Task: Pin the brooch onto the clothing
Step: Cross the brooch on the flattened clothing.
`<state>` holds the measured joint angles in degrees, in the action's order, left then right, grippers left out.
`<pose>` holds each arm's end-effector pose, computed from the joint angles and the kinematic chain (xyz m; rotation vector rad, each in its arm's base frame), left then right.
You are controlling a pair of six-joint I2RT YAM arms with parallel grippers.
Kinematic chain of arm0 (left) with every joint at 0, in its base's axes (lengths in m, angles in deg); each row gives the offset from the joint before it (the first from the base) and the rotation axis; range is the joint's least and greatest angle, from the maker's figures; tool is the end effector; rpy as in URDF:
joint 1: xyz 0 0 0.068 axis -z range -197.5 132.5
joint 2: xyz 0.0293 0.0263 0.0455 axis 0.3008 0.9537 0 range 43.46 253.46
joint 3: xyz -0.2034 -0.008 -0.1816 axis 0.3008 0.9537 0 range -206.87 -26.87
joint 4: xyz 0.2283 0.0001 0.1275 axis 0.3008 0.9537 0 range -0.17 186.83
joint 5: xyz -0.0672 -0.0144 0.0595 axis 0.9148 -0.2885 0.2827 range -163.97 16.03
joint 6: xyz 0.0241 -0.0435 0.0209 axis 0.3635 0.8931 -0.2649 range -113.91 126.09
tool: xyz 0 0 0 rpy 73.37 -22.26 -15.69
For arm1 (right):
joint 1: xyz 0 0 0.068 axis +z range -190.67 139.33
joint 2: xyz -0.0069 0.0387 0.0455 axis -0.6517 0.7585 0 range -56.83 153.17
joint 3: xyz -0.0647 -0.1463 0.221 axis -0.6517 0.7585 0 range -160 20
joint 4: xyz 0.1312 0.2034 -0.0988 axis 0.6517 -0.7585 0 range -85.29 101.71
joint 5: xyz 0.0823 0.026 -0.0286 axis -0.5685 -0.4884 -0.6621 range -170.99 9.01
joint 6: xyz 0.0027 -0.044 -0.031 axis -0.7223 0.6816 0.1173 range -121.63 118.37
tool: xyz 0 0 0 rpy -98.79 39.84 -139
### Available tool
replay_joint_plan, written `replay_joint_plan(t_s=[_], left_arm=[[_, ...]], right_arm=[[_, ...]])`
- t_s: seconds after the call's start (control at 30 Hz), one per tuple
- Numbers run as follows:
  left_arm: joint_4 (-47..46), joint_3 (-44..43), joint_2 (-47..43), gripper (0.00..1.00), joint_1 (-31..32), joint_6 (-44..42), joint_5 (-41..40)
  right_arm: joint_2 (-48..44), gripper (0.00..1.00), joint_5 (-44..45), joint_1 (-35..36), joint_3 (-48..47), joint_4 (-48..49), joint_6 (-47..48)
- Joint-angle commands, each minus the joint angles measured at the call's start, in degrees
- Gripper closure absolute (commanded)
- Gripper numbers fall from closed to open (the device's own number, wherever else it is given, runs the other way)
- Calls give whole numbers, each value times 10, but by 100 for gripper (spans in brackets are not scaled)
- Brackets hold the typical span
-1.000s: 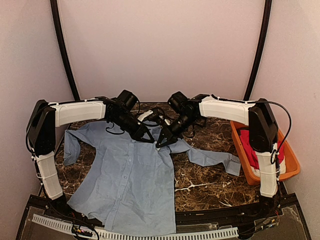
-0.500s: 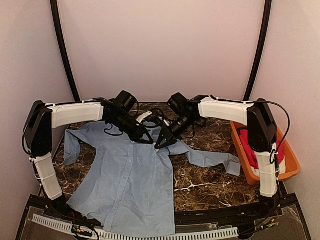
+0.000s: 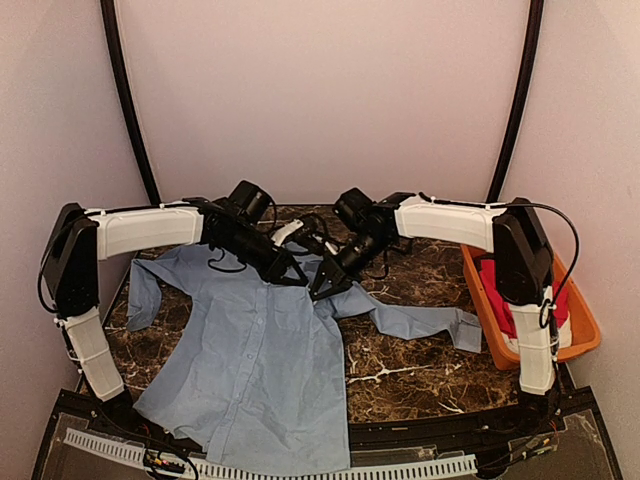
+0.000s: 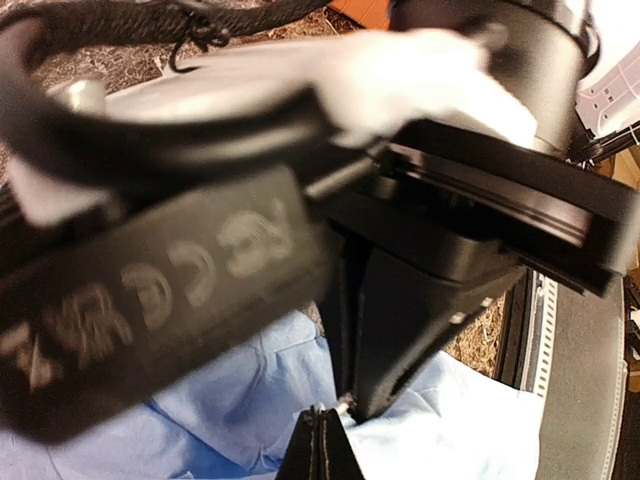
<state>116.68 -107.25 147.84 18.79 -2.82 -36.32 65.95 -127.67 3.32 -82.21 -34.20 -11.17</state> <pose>0.3081 -0.2534 0.2451 1.2136 2.1439 -1.0160 0.3078 0.3330 0.2154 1.0735 -2.6097 -1.3462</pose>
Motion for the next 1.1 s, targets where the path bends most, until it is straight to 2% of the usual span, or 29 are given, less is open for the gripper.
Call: replay_joint_plan(t_s=[0.0, 0.4, 0.57, 0.7, 0.77, 0.83, 1.07], left_arm=[[-19, 8, -57, 99, 0, 5, -6], [-37, 7, -38, 99, 1, 24, -7], [-36, 4, -42, 95, 0, 36, -40], [-38, 4, -57, 87, 1, 51, -69], [-42, 5, -68, 73, 1, 59, -80], [-45, 4, -81, 70, 1, 68, -87], [-40, 20, -151, 67, 0, 112, -129]], right_arm=[[-24, 100, -28, -8, 22, 14, -10], [-19, 100, -62, 12, 6, 13, 11], [-17, 100, -60, 16, 0, 8, 11], [-18, 100, -58, 17, 5, 7, 7], [-17, 100, -60, 17, 7, 8, 5], [-15, 100, -63, 17, 8, 10, 4], [-11, 100, -97, 16, 23, 33, -15]])
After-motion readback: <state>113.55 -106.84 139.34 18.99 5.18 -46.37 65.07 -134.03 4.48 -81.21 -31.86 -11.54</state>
